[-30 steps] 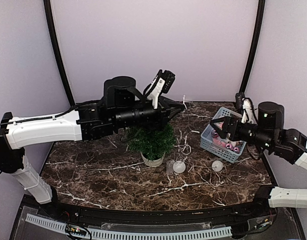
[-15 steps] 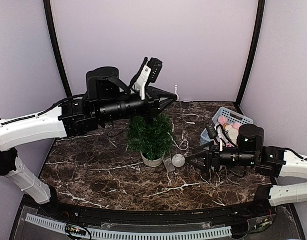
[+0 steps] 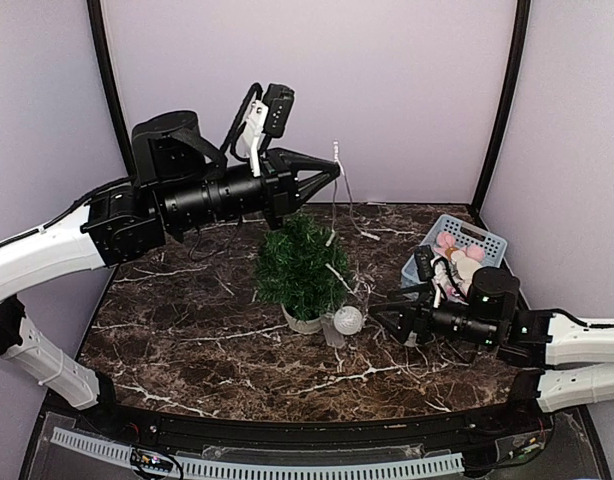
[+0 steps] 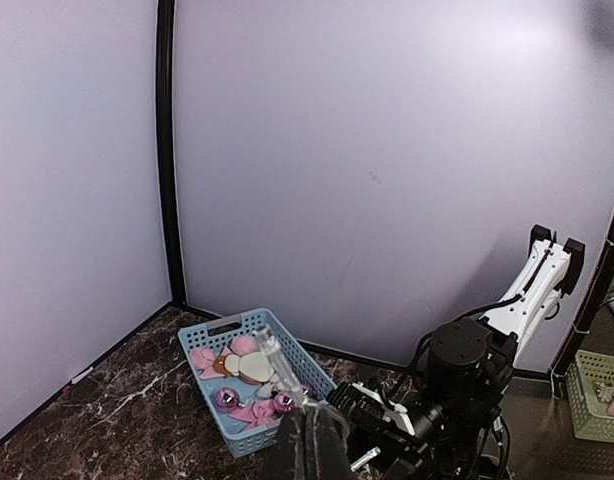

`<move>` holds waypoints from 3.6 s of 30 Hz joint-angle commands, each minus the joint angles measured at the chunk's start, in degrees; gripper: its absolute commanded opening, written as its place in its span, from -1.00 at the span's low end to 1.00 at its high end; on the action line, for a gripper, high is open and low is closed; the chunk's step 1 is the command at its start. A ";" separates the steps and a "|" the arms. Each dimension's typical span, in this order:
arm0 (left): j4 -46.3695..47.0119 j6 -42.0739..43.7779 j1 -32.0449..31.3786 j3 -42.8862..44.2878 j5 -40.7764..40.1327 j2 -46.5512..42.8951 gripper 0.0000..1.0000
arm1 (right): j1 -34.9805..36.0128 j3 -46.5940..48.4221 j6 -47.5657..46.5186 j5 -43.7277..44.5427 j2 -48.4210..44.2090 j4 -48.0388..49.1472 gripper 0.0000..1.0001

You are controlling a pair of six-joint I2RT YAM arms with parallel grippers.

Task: Decorate the small christmas tree
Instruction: Adjust the side of the string light at the center of the board.

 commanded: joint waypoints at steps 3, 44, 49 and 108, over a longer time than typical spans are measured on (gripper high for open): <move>-0.14 -0.92 -0.17 1.90 1.28 -1.93 -1.00 | 0.53 3.52 -1.86 -3.95 5.81 8.58 0.60; -18.10 1.91 -0.06 -4.45 -25.10 -25.62 -1.00 | -24.66 20.52 -4.53 28.48 3.56 -24.81 -1.00; -18.88 3.48 -0.04 -5.01 -27.16 -27.05 -1.00 | -32.21 25.65 -4.95 26.23 5.15 -24.29 -1.00; -14.84 5.56 0.03 -11.34 -5.32 -15.48 -1.00 | -22.56 23.86 2.40 -36.43 -2.22 -18.42 0.97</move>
